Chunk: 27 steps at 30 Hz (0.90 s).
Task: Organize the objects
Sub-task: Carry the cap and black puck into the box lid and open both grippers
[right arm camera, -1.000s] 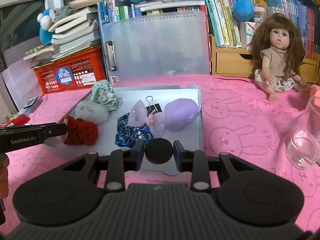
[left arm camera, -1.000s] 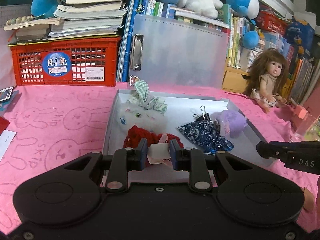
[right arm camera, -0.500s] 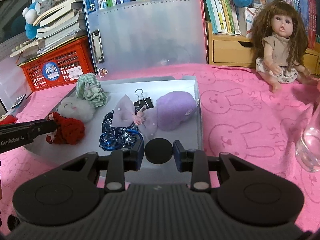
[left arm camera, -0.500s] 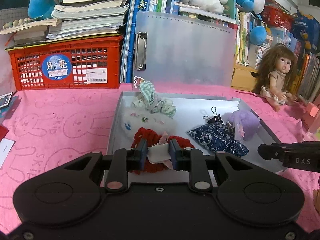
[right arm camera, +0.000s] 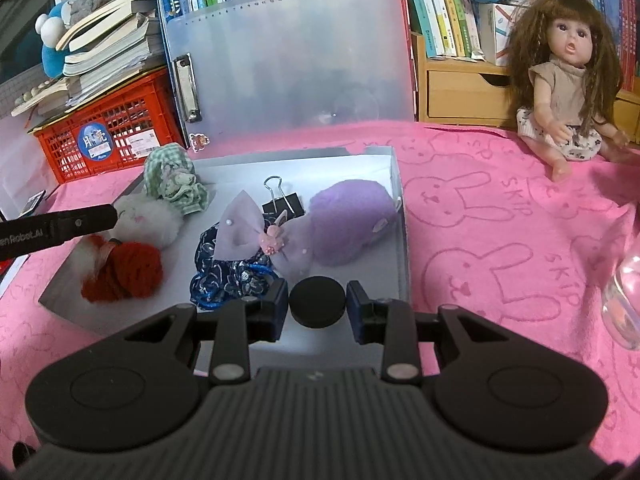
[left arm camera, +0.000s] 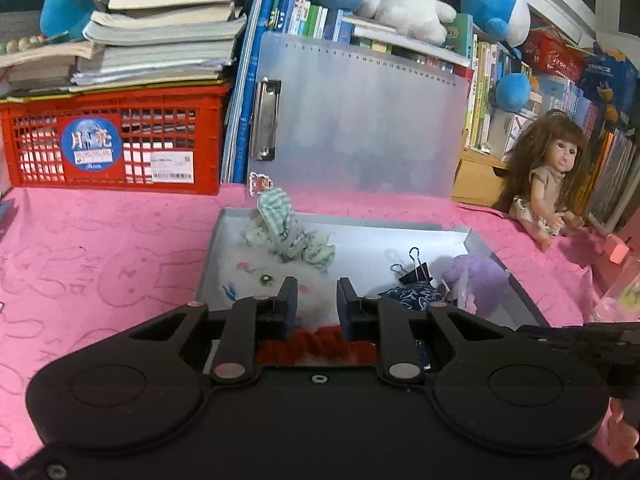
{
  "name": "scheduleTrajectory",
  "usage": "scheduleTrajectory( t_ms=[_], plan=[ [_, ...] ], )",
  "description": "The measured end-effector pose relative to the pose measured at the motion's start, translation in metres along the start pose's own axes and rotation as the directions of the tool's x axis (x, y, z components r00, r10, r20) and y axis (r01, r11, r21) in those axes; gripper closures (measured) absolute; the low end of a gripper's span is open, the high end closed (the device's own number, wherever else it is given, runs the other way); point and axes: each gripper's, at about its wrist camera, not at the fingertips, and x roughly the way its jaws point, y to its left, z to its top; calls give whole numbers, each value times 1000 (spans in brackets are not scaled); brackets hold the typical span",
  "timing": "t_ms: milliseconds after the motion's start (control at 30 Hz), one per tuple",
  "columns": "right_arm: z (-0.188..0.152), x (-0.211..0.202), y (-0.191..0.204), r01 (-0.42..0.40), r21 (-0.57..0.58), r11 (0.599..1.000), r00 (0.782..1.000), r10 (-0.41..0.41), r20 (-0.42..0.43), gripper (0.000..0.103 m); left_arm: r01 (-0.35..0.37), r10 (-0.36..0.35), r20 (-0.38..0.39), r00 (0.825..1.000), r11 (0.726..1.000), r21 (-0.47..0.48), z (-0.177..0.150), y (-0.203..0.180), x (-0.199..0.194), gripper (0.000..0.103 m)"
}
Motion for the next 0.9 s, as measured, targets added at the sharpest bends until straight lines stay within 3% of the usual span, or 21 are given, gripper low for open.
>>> scheduleTrajectory(
  t_ms=[367,567,600,700,900],
  plan=[
    [0,7,-3,-5,-3,1000,1000,5,-19,66,-1,0,-63,998,1000,-26,9,8,35,84],
    [-2,10,-2,-20,0,1000,999,20,-28,63,-5,6,-64,998,1000,19,8,2,34,82],
    [-2,9,-1,-22,-1,1000,999,22,-26,63,-5,6,-65,998,1000,22,8,1,32,81],
    [-2,7,-1,-28,1,1000,999,28,-16,46,5,-3,-68,998,1000,30,8,-1,27,69],
    [-3,-6,0,-51,-1,999,999,51,-4,42,0,3,-50,999,999,54,7,-3,10,60]
  ],
)
